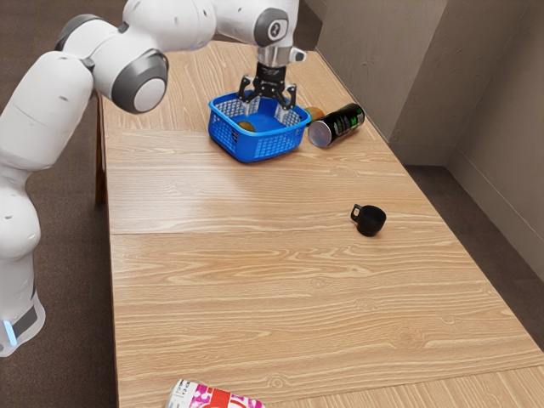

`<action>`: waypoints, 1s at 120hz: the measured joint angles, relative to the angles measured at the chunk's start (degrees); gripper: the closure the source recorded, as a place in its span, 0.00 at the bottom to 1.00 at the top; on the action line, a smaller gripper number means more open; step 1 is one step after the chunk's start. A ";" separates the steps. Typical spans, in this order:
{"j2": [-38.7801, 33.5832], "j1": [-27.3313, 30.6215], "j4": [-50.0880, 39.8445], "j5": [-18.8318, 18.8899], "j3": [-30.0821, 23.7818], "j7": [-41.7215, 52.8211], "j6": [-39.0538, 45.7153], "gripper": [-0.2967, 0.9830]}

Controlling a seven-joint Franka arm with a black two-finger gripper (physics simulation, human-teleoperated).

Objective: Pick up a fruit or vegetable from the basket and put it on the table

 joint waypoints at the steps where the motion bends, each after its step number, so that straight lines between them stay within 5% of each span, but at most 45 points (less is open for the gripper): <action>1: -0.13 0.00 -0.18 0.02 -0.04 0.01 0.04 0.23; 120: -2.68 3.56 -4.96 0.01 -2.36 0.75 3.33 0.23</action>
